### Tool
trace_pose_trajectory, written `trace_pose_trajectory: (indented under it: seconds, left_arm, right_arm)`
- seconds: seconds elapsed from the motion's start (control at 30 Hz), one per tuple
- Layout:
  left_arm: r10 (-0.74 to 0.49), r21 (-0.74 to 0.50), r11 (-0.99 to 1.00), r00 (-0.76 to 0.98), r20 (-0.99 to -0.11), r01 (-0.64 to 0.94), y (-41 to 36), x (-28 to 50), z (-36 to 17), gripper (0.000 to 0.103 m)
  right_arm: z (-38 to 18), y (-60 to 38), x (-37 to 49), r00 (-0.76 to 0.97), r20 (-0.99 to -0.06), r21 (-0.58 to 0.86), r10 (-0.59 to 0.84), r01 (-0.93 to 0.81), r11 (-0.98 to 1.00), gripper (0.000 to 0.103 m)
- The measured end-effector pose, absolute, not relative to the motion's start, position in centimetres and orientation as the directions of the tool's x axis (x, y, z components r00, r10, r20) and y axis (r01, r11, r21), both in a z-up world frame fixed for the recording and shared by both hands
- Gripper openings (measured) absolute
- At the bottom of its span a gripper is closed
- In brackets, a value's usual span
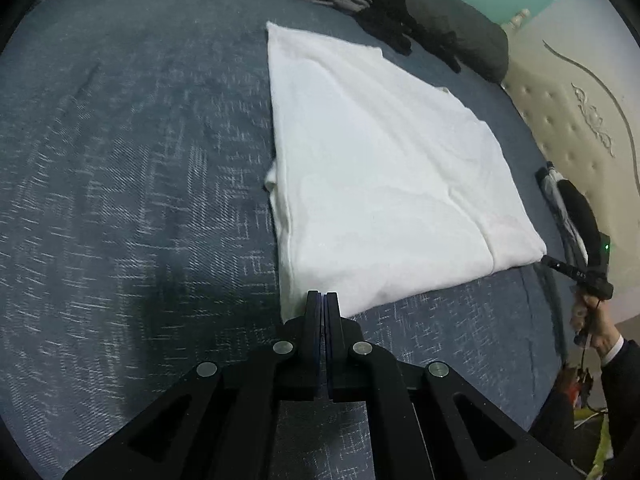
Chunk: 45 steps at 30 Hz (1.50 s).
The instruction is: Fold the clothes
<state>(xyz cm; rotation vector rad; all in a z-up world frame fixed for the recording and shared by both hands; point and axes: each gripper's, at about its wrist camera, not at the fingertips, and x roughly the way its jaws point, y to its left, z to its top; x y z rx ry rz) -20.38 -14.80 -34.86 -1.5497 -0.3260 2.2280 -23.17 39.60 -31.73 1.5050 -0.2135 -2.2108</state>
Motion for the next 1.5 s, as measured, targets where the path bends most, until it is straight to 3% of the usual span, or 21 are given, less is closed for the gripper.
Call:
trace_pose_trajectory:
  seconds: [0.33,0.57,0.67,0.8,0.83,1.0,1.07,1.1,1.5]
  left_arm:
    - [0.371,-0.333,-0.929,-0.387,-0.845,-0.163,-17.4,-20.1,-33.4,0.000]
    - [0.453,-0.413,-0.891,-0.346,-0.822,-0.187,-17.0,-19.7,-33.5,0.000]
    - [0.441,-0.397,-0.897,-0.323,-0.837,-0.195,-15.8,-20.0,-34.3,0.008]
    - [0.470,-0.427,-0.883,-0.323,-0.822,-0.196,-15.2,-20.5,-34.9,0.031]
    - [0.470,-0.427,-0.882,-0.319,-0.823,-0.197,-15.0,-20.6,-35.1,0.031]
    - [0.467,-0.420,-0.884,-0.319,-0.825,-0.206,-14.1,-21.0,-35.7,0.030]
    - [0.443,-0.392,-0.895,-0.327,-0.835,-0.214,-13.8,-21.1,-35.7,0.015]
    - [0.435,-0.378,-0.898,-0.327,-0.839,-0.223,-13.6,-21.2,-35.7,0.002]
    - [0.404,-0.328,-0.910,-0.364,-0.839,-0.253,-14.1,-20.7,-34.1,0.001]
  right_arm:
    - [-30.2,40.3,-23.2,-0.345,-0.828,0.354,-0.442,0.290,-0.889,0.002]
    - [-30.7,39.6,-22.9,-0.328,-0.826,0.370,-0.458,0.296,-0.881,0.002]
    - [-31.0,39.7,-22.8,-0.322,-0.828,0.376,-0.459,0.289,-0.881,0.002]
    - [-31.3,39.9,-22.8,-0.313,-0.832,0.378,-0.459,0.285,-0.881,0.002]
    - [-31.3,40.0,-22.8,-0.311,-0.832,0.379,-0.459,0.284,-0.881,0.002]
    - [-31.7,40.1,-22.7,-0.307,-0.834,0.384,-0.460,0.276,-0.881,0.002]
    - [-31.7,40.1,-22.7,-0.307,-0.833,0.384,-0.459,0.275,-0.881,0.002]
    - [-31.7,40.1,-22.7,-0.308,-0.833,0.384,-0.459,0.275,-0.881,0.002]
    - [-30.9,40.6,-22.7,-0.330,-0.826,0.379,-0.457,0.275,-0.883,0.002]
